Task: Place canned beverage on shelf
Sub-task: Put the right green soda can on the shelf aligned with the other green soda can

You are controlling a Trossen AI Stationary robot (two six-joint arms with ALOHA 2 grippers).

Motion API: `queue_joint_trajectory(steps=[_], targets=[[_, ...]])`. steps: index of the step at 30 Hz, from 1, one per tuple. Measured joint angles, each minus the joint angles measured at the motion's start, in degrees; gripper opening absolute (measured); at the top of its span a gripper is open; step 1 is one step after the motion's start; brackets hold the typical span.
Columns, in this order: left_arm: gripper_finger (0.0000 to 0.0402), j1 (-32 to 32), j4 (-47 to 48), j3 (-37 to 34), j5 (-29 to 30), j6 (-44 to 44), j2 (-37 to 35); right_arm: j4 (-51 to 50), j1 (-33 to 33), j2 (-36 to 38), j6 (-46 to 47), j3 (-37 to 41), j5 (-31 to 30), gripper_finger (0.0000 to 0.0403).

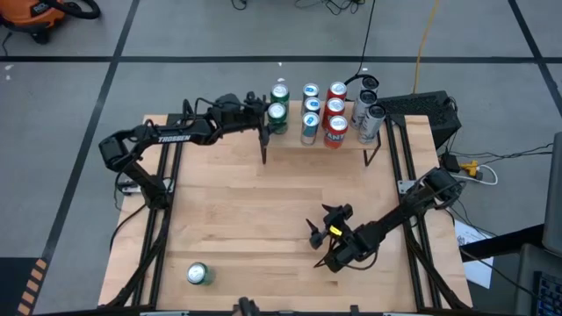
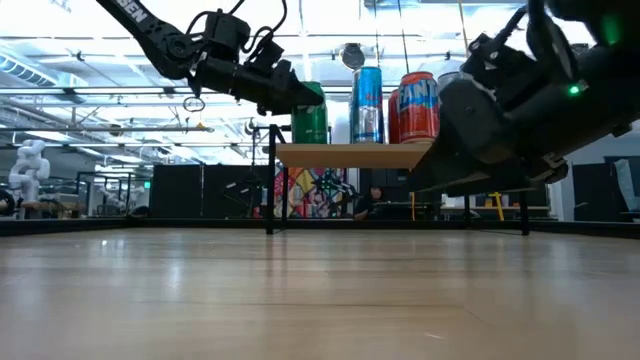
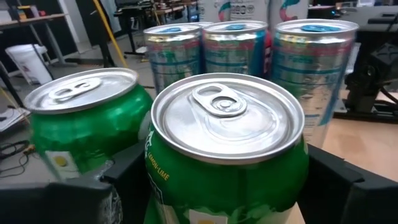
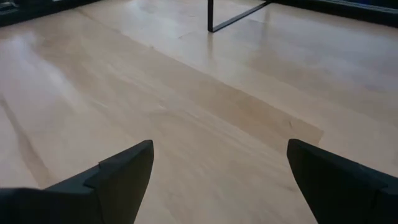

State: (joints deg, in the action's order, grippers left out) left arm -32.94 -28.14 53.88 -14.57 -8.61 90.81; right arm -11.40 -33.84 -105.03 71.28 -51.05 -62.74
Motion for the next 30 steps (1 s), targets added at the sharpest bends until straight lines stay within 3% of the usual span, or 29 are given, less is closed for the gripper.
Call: queue_joint_trajectory(steps=[13, 22, 30], targets=[[0.0395, -0.4, -0.5, -0.2, 0.3, 0.6, 0.1, 0.0, 2.2, 0.0, -3.3, 0.0, 2.8, 0.0359], [0.0396, -0.4, 3.3, -0.2, 6.5, -2.3, -7.7, 0.0, 2.4, 0.0, -4.5, 0.0, 3.0, 0.0359], [0.0396, 0.8, 19.9, -0.2, 7.5, -2.3, -13.7, 0.0, 2.9, 0.0, -4.7, 0.0, 2.8, 0.0359]])
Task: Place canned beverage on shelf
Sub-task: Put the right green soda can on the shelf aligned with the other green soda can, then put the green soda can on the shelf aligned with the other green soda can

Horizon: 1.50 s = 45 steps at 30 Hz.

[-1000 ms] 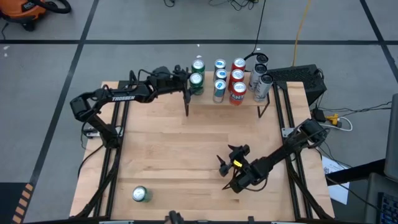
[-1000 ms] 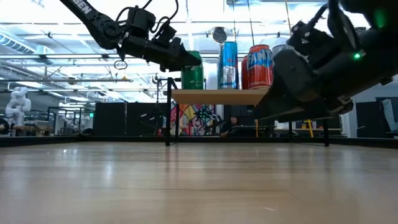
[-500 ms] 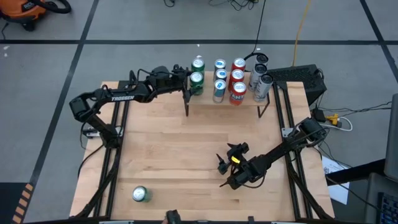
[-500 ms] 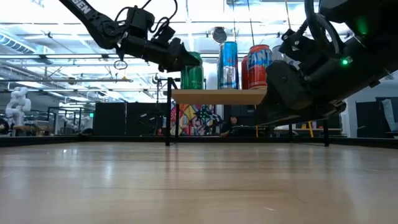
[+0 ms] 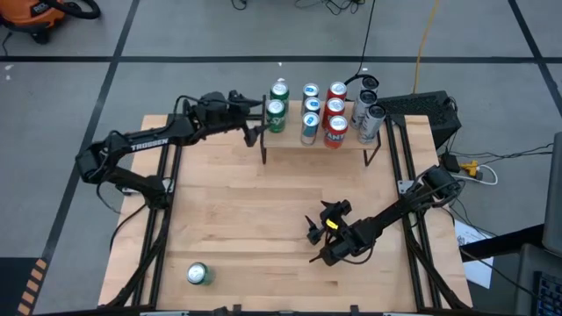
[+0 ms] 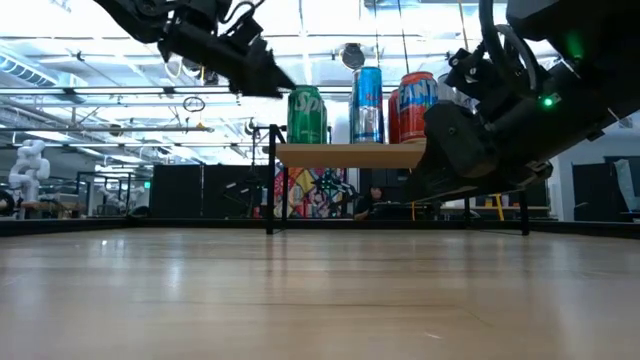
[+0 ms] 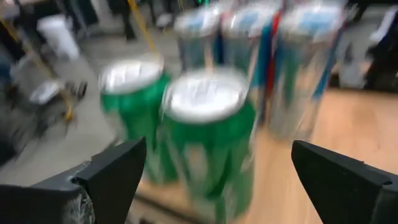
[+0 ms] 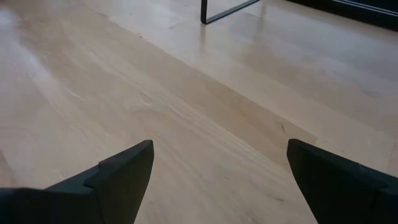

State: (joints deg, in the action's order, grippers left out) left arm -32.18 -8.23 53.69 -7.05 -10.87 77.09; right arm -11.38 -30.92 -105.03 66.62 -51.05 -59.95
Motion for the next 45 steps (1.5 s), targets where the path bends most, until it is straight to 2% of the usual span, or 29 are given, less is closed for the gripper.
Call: queue_joint_trajectory(steps=[5, 10, 12, 19, 24, 29, 34, 40, 42, 45], targets=[[0.0395, 0.1, 7.9, 0.0, 6.7, 1.1, 0.0, 0.0, 0.0, 0.0, 0.0, 0.0, 0.0, 0.0359], [0.0395, 0.1, 7.9, 0.0, 15.1, 1.5, 0.6, 0.0, 0.0, 0.0, 0.0, 0.0, 0.0, 0.0359], [0.0395, 0.1, 4.8, 0.1, 18.4, 1.6, 1.2, 0.0, 0.0, 0.0, 0.1, 0.0, 0.0, 0.0359], [0.0395, 0.1, -1.9, 0.1, 17.6, 4.5, 5.7, 0.4, 0.0, 0.0, 0.1, 0.0, 0.1, 0.0359], [0.0395, 0.1, -3.8, 0.0, 17.6, 4.6, 9.4, 0.4, 0.0, 0.0, 0.1, 0.0, 0.2, 0.0359], [0.0395, 0.0, -2.8, 0.0, 18.9, 4.6, 10.2, 0.4, -0.3, 0.0, 0.1, 0.0, 0.2, 0.0359], [0.0395, 0.1, 6.5, 0.0, 24.3, 2.6, 3.7, 0.4, -0.3, 0.0, 0.1, 0.0, 0.2, 0.0359], [0.0395, 3.3, 25.0, 0.0, 24.9, 5.8, -9.3, 0.4, -0.3, 0.0, 0.1, 0.0, 0.2, 0.0359], [0.0395, 6.2, 32.9, 0.0, 23.4, 8.2, -13.1, 0.6, -0.3, 0.0, -0.1, 0.0, 0.2, 0.0359], [0.0395, 13.6, 40.4, -2.0, 16.2, 12.2, -18.2, 0.9, -0.3, 0.0, -0.3, 0.0, 0.2, 0.0359]])
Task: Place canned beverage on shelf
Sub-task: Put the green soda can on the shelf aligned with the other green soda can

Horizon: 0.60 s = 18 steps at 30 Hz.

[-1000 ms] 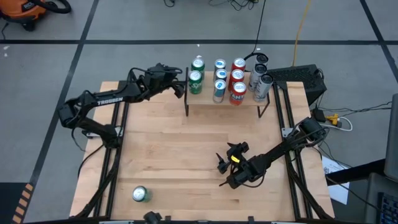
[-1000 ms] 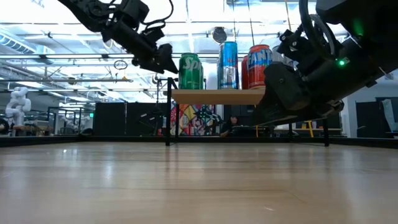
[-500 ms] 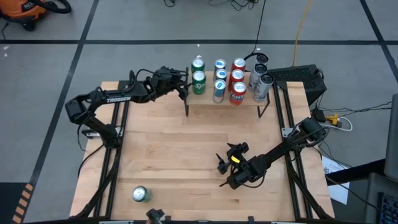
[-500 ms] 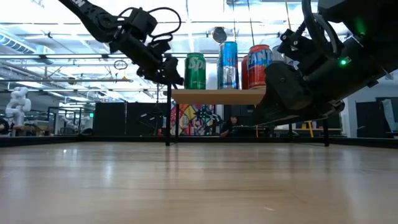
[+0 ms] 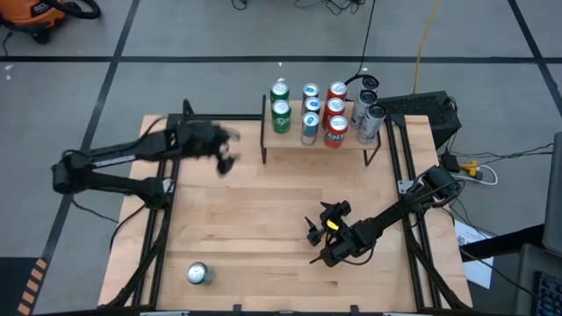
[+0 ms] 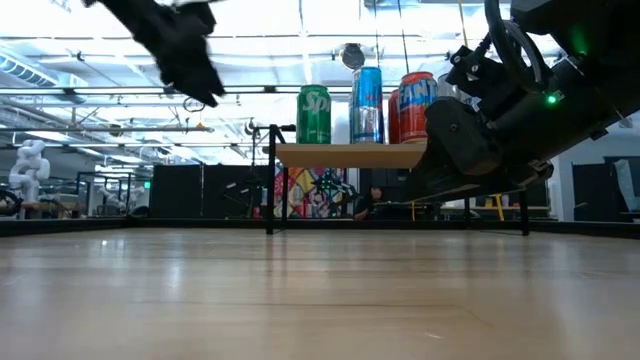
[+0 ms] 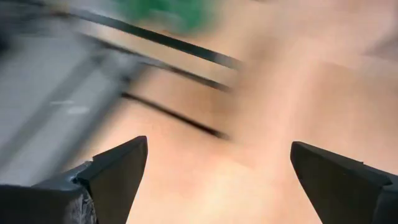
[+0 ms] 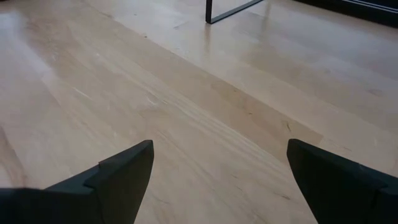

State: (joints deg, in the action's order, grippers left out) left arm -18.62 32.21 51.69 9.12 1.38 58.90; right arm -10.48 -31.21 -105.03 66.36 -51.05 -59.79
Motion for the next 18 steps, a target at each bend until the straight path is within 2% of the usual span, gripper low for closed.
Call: queue_joint_trajectory(steps=[2, 4, 9, 11, 14, 18], targets=[[0.0395, 7.1, 0.1, -3.2, -3.3, 5.0, -3.1, 0.0, 0.0, 0.0, -0.2, 0.0, 0.0, 0.0359], [0.0395, 15.8, 0.2, -6.6, -3.5, 10.6, -5.6, 0.0, 0.0, 0.0, -0.2, 0.0, 0.0, 0.0359], [0.0395, 39.5, 0.0, -11.0, 6.4, 29.0, -8.0, 2.9, 0.0, 0.0, -3.1, 0.0, 0.0, 0.0359], [0.0395, 48.4, -0.9, -11.0, 11.2, 36.1, -6.8, 4.9, 0.0, 0.0, -5.2, 0.0, 0.0, 0.0359], [0.0395, 60.3, -5.2, -10.7, 15.6, 41.3, -3.1, 7.4, 0.0, 0.0, -8.0, 0.0, 0.0, 0.0359], [0.0395, 70.0, -5.7, -8.0, 17.5, 44.9, 4.0, 11.2, 0.4, 0.0, -11.9, 0.0, 0.1, 0.0359]])
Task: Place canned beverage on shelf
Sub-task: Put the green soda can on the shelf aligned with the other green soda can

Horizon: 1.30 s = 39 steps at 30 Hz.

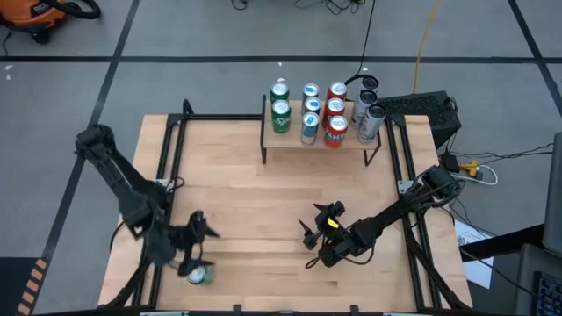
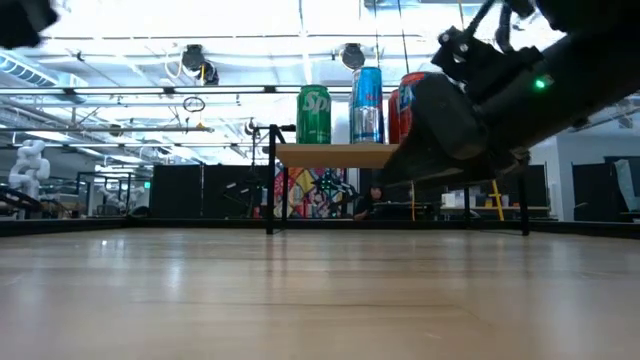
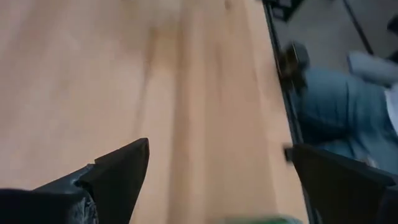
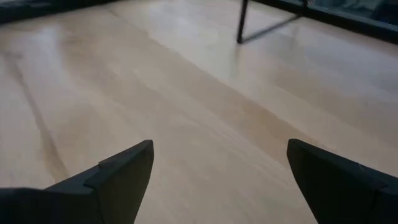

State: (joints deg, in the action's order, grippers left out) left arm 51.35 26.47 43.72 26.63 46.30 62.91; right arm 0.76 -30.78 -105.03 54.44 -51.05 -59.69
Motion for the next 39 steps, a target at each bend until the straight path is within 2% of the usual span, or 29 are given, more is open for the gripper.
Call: queue_joint_trajectory(steps=[2, 4, 10, 13, 15, 18, 21, 26, 32, 39], targets=[[0.0395, 2.6, 0.2, 0.9, -1.1, 2.8, 2.9, 4.0, 0.4, 0.0, -3.6, 0.0, 1.2, 0.0359], [0.0395, 4.1, 0.1, 1.9, -5.2, 4.8, 5.1, 9.7, 0.8, 0.0, -8.5, 0.0, 4.2, 0.0359], [0.0395, 4.8, 0.2, 4.9, -9.8, 5.9, 7.3, 29.8, 2.5, 0.0, -23.3, 0.0, 15.3, 0.0359], [0.0395, 4.8, 0.2, 6.7, -10.4, 4.9, 6.5, 45.5, 4.7, -2.9, -32.5, -1.7, 26.4, 0.0359], [0.0395, 4.8, 0.9, 8.2, -11.2, 4.4, 6.1, 50.6, 6.3, -7.2, -36.5, -5.2, 33.0, 0.0359], [0.0395, 5.9, 5.9, 9.9, -13.8, 9.5, 6.0, 50.5, 8.0, -14.5, -40.4, -13.8, 39.7, 0.0359], [0.0395, 7.8, 11.5, 10.0, -18.5, 17.6, 6.1, 50.0, 8.4, -21.0, -45.6, -23.4, 42.3, 0.0359], [0.0395, 10.2, 21.2, 10.0, -19.1, 29.1, 7.0, 45.5, 8.4, -29.3, -50.2, -37.6, 44.6, 0.0359], [0.0395, 10.7, 22.3, 10.0, -19.1, 31.3, 11.3, 40.0, 9.6, -36.9, -47.3, -50.7, 51.9, 0.0359], [0.0395, 10.2, 21.9, 10.0, -19.1, 31.2, 17.6, 32.6, 9.7, -42.4, -46.7, -60.4, 53.8, 0.0359]])
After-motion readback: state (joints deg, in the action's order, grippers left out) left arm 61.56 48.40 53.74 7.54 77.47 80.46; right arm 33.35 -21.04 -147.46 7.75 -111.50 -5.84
